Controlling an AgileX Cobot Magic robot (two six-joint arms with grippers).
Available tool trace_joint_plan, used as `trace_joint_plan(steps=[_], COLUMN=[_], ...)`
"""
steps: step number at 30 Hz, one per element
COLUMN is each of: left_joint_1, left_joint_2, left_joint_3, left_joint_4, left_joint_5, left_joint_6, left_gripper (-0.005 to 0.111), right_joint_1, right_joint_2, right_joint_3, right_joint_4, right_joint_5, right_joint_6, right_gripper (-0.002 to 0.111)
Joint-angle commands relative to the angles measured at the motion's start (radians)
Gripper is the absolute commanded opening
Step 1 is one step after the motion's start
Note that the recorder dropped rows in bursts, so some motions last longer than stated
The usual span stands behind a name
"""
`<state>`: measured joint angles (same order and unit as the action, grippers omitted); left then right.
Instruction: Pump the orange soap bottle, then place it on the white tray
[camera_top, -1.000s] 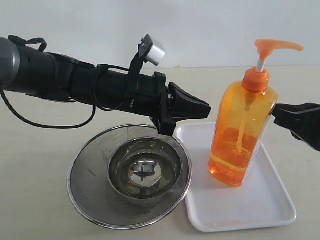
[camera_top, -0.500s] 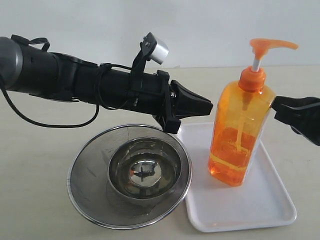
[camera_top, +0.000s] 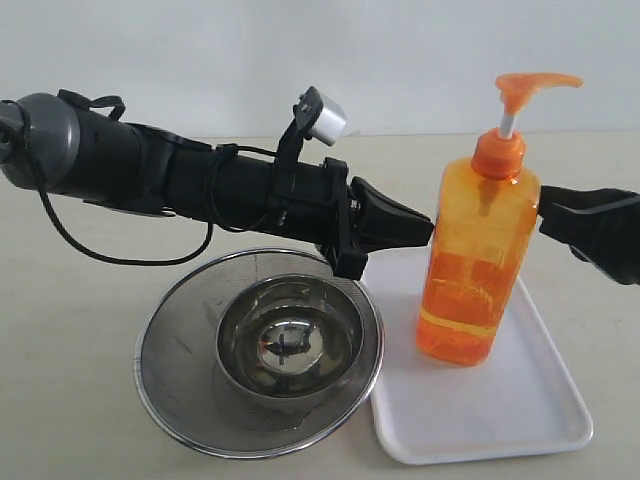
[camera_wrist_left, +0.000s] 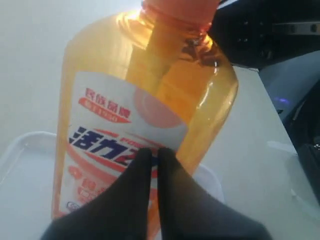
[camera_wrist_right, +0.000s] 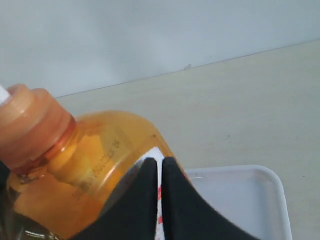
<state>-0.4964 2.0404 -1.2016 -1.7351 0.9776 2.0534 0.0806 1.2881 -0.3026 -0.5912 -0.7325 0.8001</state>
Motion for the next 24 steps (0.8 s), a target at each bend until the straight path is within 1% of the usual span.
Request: trace_joint_plan(steps=[1,4,11,24], left_joint_1=[-0.005,-0.005,-0.039,-0.038], left_joint_2=[-0.001,-0.001,-0.001,-0.001], left_joint_3=[-0.005,-0.005,-0.005,-0.005], left_joint_4=[-0.009,-0.009,-0.009,-0.009], left_joint_5=[0.044,0.050,0.038,0.020], left_joint_6=[-0.012,-0.016,-0.016,-0.016], left_gripper=[0.005,0.005,0.005,0.005], right_joint_1=[-0.001,-0.001,-0.001,-0.001], right_joint_2=[0.056,0.071,0.071,0.071], right_joint_3=[-0.024,-0.038,-0.038,-0.038], right_joint_4=[-0.023,-0.031,-0.041,-0.073], right_joint_5=[-0.072,-0.073,-0.086,-0.101], right_joint_6=[-0.014,-0.014,-0.014,0.003], right_gripper=[0.000,0.000,0.000,0.000])
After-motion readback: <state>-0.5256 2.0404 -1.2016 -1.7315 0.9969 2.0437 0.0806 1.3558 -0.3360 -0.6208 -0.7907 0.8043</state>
